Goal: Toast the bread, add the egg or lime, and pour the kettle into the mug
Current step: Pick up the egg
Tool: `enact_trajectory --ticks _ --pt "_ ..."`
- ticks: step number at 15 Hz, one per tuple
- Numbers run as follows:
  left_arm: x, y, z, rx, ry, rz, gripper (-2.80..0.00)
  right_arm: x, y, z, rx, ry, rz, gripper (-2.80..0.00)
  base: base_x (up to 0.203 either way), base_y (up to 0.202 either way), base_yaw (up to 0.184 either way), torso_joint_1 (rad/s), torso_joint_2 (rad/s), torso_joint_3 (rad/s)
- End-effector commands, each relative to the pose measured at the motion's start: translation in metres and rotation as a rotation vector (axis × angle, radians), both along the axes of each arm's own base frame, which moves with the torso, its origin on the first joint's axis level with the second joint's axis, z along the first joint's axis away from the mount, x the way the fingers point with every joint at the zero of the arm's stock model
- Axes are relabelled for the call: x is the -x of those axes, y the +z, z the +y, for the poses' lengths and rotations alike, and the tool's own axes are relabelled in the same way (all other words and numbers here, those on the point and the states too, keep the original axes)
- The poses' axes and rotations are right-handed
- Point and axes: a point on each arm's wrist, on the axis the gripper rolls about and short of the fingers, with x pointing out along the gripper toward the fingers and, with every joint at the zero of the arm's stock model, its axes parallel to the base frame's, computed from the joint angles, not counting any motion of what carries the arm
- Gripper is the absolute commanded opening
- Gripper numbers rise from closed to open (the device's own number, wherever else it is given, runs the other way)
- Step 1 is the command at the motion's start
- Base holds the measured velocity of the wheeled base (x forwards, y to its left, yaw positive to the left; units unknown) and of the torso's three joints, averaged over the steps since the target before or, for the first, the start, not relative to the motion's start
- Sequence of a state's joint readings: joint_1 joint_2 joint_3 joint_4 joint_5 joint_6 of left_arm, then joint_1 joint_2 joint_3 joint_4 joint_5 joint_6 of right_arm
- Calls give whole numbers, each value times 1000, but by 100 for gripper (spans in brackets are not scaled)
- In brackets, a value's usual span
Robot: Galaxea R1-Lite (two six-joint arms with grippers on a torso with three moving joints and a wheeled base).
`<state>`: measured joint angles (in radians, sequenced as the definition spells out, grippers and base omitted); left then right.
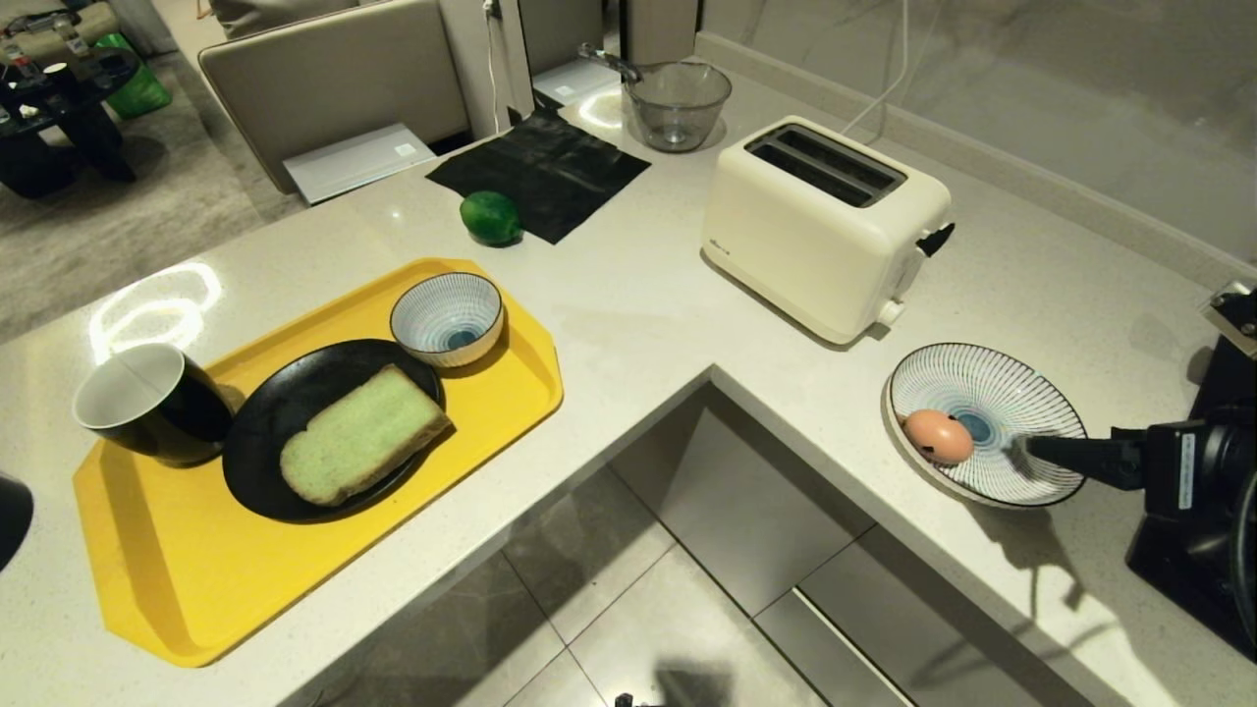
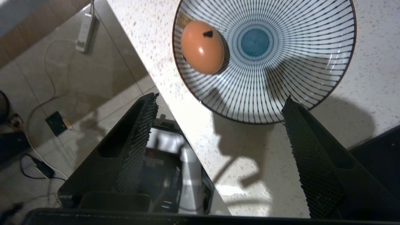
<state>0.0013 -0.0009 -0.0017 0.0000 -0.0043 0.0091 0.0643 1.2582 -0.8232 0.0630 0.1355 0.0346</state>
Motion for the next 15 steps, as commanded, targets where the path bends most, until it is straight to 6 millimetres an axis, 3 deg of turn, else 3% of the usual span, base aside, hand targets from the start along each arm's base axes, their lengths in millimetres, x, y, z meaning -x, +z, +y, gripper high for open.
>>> enact_trajectory --ticks 1,6,9,15 --pt "0 0 0 0 0 1 -280 -20 -6 2 -35 -18 52 0 0 0 0 0 0 0" --pt "0 0 0 0 0 -1 -280 -47 -29 6 30 29 88 0 0 0 0 0 0 0" --pt "0 0 0 0 0 -1 -280 -51 -42 7 156 106 43 0 0 0 0 0 0 0" --pt "0 0 0 0 0 1 -280 -60 -42 8 218 151 26 0 0 0 0 0 0 0"
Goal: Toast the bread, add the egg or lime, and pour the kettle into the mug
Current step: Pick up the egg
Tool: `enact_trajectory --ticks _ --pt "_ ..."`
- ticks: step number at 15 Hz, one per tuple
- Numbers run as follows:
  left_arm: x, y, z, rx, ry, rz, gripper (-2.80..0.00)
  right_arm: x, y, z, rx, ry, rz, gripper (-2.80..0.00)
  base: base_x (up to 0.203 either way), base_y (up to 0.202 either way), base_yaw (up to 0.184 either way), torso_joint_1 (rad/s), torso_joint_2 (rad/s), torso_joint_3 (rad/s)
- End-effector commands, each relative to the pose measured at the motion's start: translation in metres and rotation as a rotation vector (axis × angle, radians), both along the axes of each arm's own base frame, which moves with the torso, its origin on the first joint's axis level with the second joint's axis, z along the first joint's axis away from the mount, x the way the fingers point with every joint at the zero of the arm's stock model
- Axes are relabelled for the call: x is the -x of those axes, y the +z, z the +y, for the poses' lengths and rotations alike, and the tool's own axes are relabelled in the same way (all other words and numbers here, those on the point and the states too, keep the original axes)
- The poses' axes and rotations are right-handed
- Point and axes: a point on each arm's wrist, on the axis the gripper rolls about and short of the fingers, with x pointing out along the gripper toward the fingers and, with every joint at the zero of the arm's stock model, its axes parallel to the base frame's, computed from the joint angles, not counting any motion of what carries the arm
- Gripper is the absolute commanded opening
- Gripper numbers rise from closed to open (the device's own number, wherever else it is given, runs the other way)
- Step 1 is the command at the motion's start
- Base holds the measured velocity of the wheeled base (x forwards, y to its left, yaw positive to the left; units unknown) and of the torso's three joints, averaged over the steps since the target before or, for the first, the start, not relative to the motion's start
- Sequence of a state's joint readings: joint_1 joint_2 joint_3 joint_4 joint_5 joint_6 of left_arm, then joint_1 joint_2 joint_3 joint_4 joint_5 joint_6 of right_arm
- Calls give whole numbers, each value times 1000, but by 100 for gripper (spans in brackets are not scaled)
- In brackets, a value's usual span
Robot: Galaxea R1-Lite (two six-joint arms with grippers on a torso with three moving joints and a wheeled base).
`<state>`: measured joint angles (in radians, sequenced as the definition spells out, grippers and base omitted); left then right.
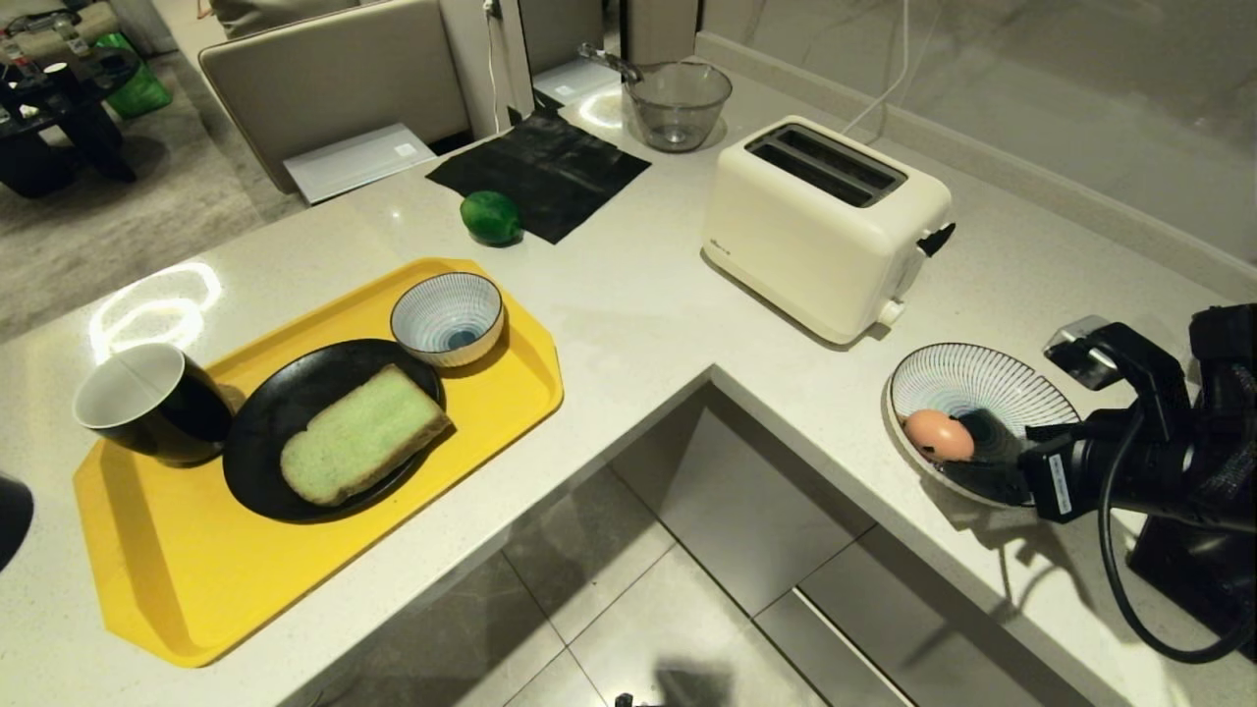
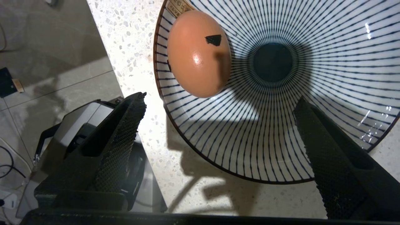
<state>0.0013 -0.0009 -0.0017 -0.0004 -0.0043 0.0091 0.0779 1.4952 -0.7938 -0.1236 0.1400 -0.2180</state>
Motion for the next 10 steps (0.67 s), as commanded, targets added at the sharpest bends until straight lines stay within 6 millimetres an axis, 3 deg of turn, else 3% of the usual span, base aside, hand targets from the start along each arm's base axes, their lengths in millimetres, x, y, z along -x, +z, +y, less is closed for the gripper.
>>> enact_trajectory --ticks 1,10 --pt "0 0 0 0 0 1 -280 -6 2 1 7 10 -10 0 0 0 0 0 0 0" --pt "0 0 0 0 0 0 -280 -28 -2 2 57 43 -4 0 0 0 0 0 0 0"
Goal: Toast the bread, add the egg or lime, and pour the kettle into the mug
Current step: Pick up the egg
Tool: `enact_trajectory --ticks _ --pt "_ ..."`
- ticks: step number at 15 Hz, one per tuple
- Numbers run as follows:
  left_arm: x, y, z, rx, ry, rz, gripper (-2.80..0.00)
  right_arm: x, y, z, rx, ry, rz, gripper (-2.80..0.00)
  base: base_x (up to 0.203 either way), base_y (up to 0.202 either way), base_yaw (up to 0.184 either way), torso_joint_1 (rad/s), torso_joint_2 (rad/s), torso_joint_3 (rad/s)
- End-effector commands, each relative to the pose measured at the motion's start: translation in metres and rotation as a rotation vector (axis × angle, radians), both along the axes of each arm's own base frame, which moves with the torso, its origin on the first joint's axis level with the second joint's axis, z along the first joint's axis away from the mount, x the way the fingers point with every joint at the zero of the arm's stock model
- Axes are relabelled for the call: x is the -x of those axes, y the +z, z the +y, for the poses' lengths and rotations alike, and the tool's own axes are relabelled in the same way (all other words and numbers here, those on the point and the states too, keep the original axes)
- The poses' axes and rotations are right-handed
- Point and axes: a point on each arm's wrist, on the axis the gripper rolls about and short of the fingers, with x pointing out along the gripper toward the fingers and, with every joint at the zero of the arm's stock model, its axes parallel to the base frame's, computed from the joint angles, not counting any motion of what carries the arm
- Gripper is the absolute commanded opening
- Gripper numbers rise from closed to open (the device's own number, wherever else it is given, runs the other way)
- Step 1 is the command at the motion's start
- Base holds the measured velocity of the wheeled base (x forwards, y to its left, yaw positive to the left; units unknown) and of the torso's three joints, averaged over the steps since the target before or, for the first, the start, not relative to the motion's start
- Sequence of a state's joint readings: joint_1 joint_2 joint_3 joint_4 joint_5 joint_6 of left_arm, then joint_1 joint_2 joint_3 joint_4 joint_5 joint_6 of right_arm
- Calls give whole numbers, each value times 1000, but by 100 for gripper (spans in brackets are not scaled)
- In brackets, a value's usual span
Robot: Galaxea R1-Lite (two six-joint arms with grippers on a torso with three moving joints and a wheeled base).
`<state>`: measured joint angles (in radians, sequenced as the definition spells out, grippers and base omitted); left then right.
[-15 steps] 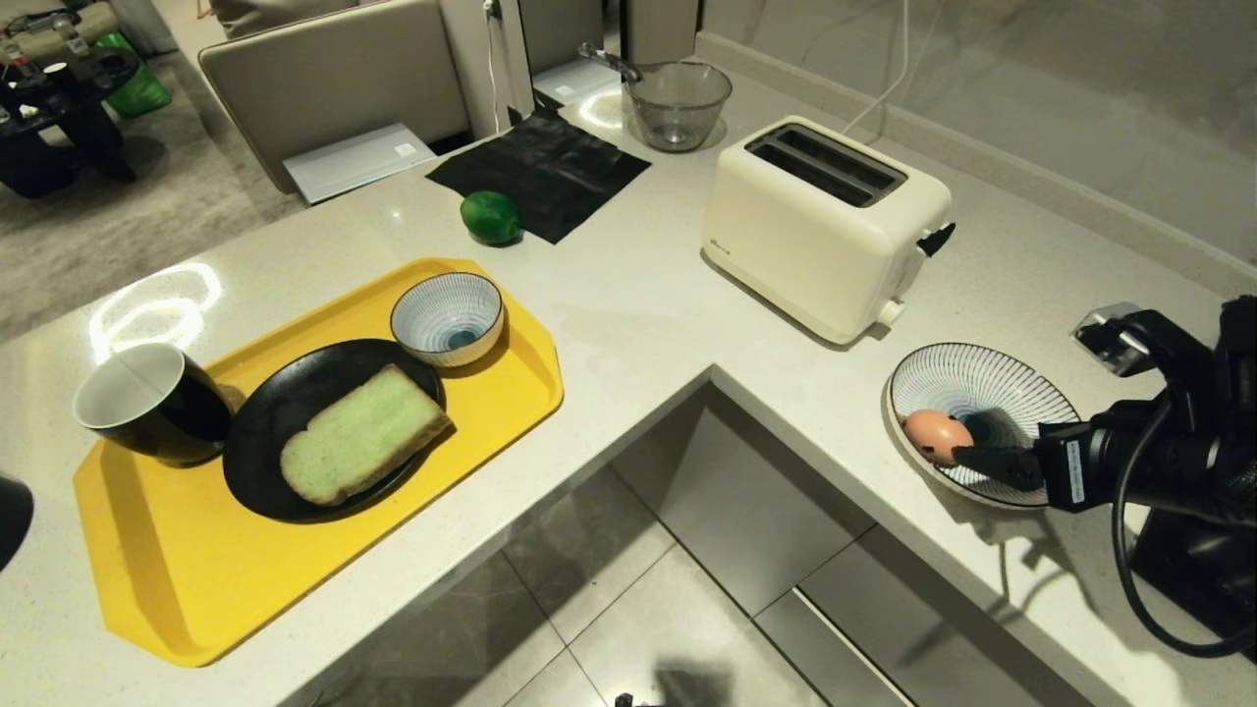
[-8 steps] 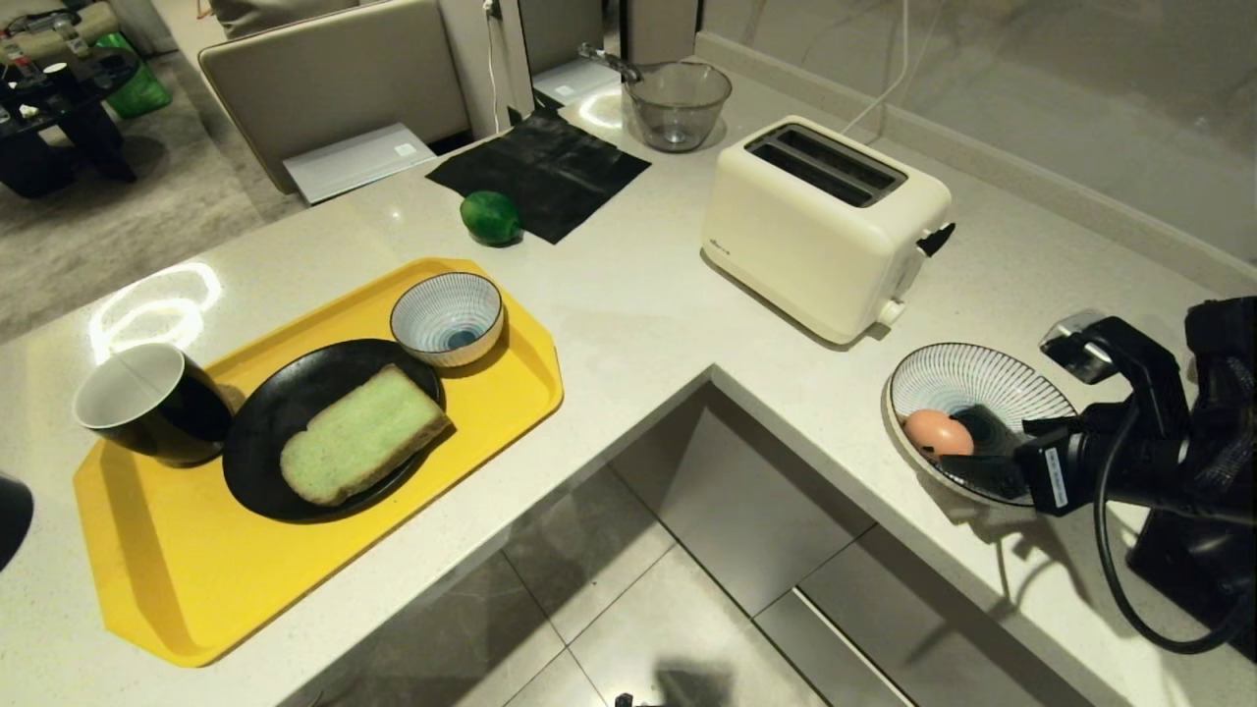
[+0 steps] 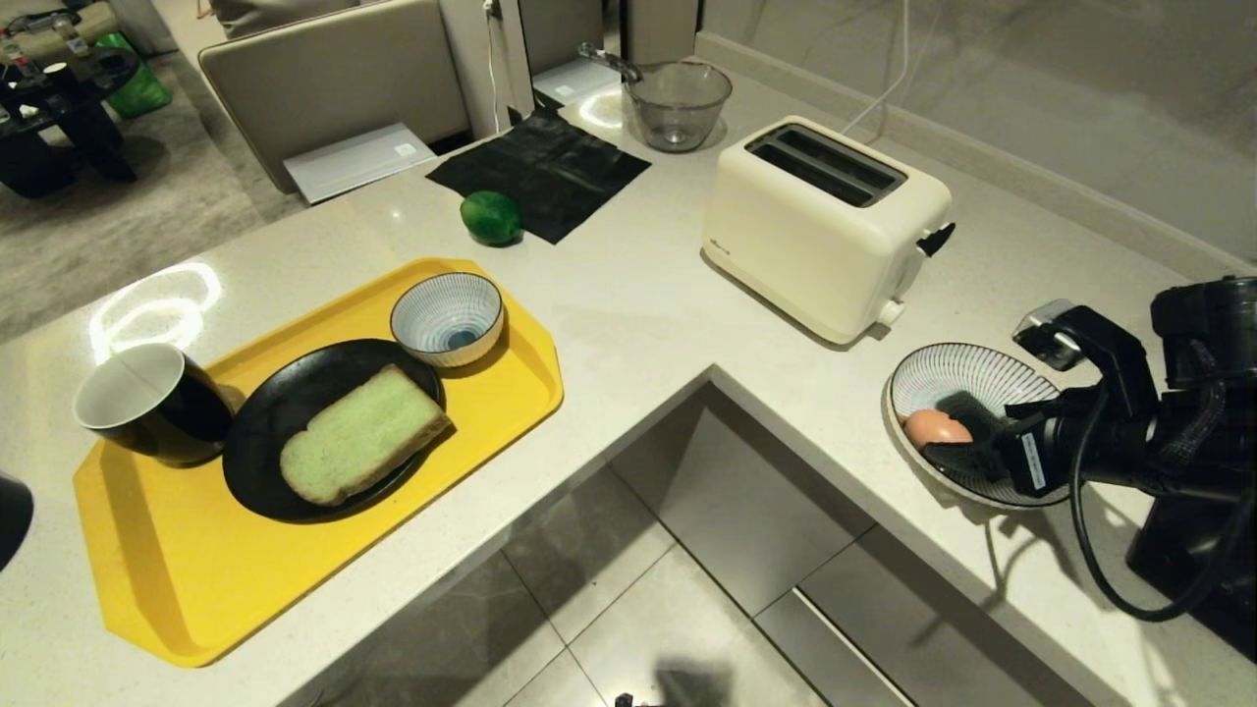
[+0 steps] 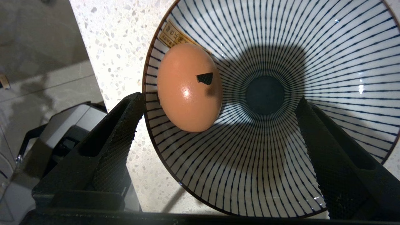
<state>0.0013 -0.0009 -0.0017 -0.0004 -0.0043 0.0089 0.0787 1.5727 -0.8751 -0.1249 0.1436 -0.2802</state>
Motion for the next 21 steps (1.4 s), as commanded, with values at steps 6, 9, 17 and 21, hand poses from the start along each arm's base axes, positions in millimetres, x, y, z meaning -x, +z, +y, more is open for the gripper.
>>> enact_trajectory --ticks 6,9,17,21 --pt "0 0 0 0 0 0 -280 -16 -4 2 30 26 -40 0 0 0 0 0 0 0" --pt "0 0 0 0 0 1 -280 -18 -4 2 32 31 -40 0 0 0 0 0 0 0" --pt "0 0 0 0 0 0 -280 -24 -10 2 55 44 -28 0 0 0 0 0 0 0" --pt "0 0 0 0 0 1 -280 -28 -13 2 56 44 -19 0 0 0 0 0 0 0"
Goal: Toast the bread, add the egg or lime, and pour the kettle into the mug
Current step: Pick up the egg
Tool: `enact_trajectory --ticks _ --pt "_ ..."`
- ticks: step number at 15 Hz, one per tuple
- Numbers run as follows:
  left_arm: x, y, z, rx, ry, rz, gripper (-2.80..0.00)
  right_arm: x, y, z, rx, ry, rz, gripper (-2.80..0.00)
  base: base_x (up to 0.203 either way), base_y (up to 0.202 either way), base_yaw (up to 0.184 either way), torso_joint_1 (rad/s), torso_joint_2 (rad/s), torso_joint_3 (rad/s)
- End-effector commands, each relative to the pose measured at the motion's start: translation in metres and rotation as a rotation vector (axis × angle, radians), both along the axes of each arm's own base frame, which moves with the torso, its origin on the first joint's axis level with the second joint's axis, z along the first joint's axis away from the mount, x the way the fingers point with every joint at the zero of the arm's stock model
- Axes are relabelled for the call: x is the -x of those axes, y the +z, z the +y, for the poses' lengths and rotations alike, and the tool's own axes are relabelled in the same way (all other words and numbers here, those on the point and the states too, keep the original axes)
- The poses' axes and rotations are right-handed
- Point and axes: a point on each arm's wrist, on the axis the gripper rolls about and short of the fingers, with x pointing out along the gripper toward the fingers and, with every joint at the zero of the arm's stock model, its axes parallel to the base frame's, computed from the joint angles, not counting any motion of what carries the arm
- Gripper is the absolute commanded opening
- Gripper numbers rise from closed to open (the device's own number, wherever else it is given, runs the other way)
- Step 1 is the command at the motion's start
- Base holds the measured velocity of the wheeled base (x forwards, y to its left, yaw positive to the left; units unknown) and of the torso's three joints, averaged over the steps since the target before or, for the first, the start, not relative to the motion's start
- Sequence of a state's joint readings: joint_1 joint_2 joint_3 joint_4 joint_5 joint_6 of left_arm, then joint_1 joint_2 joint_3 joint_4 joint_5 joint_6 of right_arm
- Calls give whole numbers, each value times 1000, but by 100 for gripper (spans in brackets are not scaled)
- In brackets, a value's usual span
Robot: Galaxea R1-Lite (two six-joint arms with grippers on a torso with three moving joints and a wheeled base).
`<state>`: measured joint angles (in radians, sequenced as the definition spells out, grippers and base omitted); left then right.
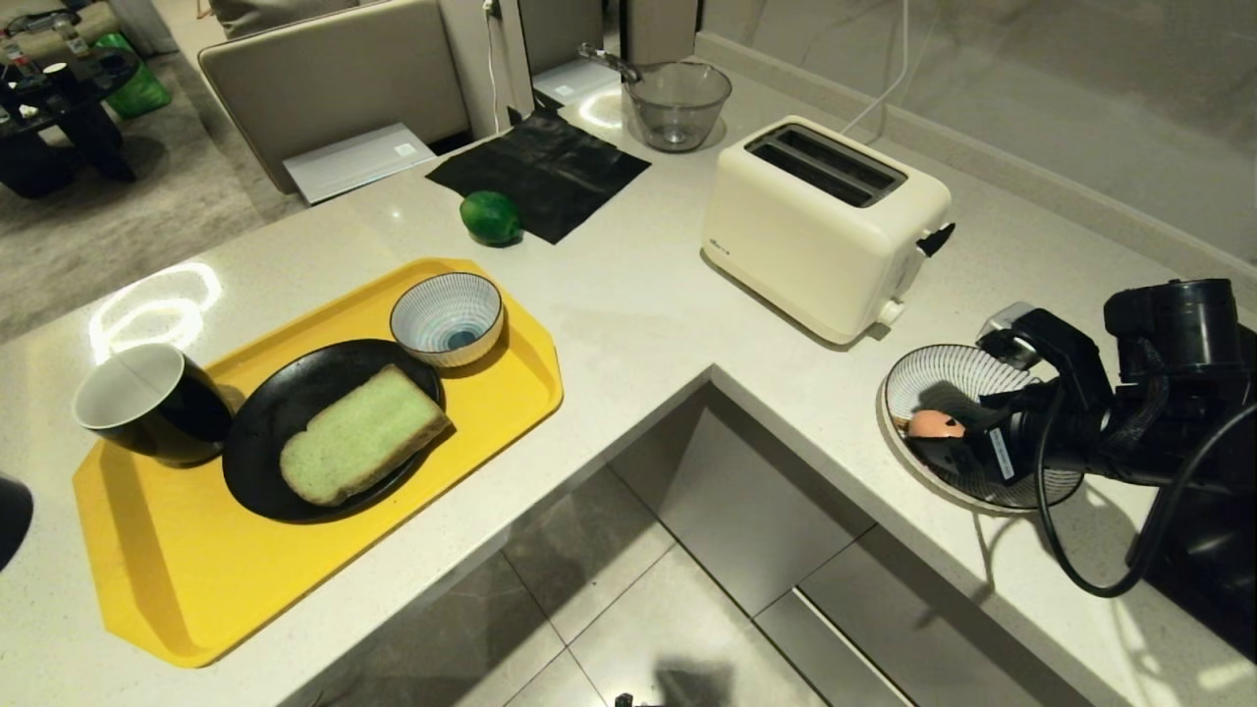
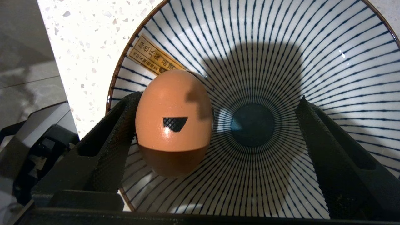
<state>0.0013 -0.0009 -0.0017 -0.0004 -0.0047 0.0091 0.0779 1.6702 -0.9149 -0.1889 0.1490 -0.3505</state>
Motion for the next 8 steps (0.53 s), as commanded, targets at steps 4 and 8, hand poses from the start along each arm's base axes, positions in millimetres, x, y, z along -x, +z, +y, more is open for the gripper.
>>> enact_trajectory --ticks 4,8 --pt "0 0 0 0 0 1 -280 -8 1 1 1 3 -8 0 0 0 0 0 0 0" --pt "0 0 0 0 0 1 -280 -10 -2 1 1 2 3 -280 0 0 0 0 0 0"
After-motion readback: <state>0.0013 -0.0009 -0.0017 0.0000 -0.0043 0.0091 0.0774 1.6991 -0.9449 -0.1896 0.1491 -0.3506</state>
